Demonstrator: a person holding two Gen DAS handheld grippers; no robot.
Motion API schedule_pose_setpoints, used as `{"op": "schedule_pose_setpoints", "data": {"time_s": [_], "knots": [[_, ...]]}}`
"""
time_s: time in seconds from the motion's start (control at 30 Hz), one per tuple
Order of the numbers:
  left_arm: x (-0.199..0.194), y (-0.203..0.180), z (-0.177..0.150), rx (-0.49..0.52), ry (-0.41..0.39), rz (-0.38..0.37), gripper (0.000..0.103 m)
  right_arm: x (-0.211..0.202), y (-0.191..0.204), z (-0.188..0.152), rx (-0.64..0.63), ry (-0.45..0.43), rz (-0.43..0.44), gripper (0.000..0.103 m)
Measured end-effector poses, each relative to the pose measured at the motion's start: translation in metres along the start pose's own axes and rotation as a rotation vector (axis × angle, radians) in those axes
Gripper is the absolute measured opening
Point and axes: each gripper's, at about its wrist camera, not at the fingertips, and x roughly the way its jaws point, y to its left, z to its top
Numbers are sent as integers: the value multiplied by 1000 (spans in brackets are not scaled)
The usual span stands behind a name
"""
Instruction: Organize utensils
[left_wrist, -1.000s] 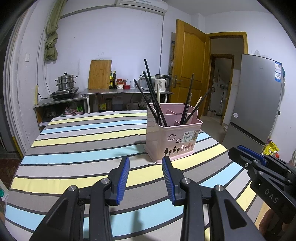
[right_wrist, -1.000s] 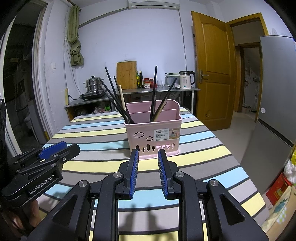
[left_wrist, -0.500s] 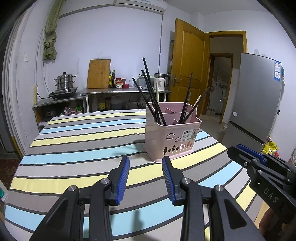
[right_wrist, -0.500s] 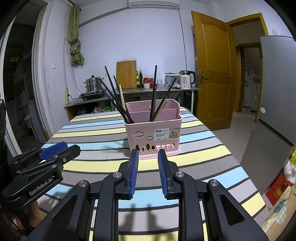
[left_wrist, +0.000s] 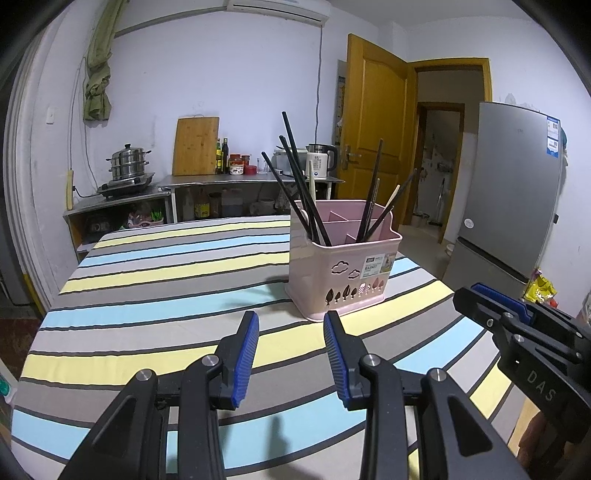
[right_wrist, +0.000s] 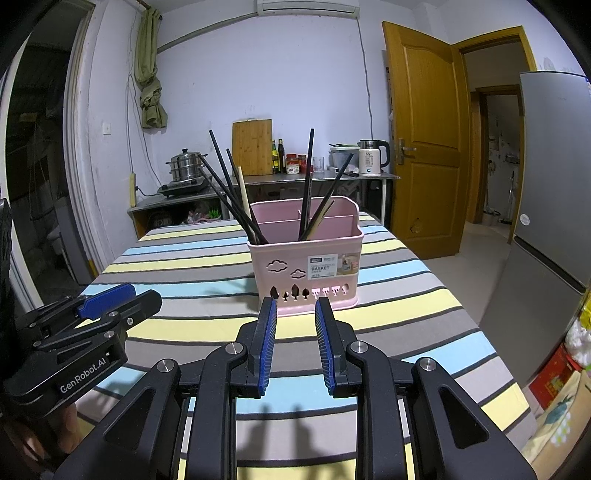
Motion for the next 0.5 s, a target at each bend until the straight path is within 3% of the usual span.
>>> {"op": "schedule_pose_setpoints", "data": {"time_s": [0.5], "knots": [[0, 0, -1, 5, 4, 5, 36, 1, 0, 0, -1, 2, -1, 22]]}}
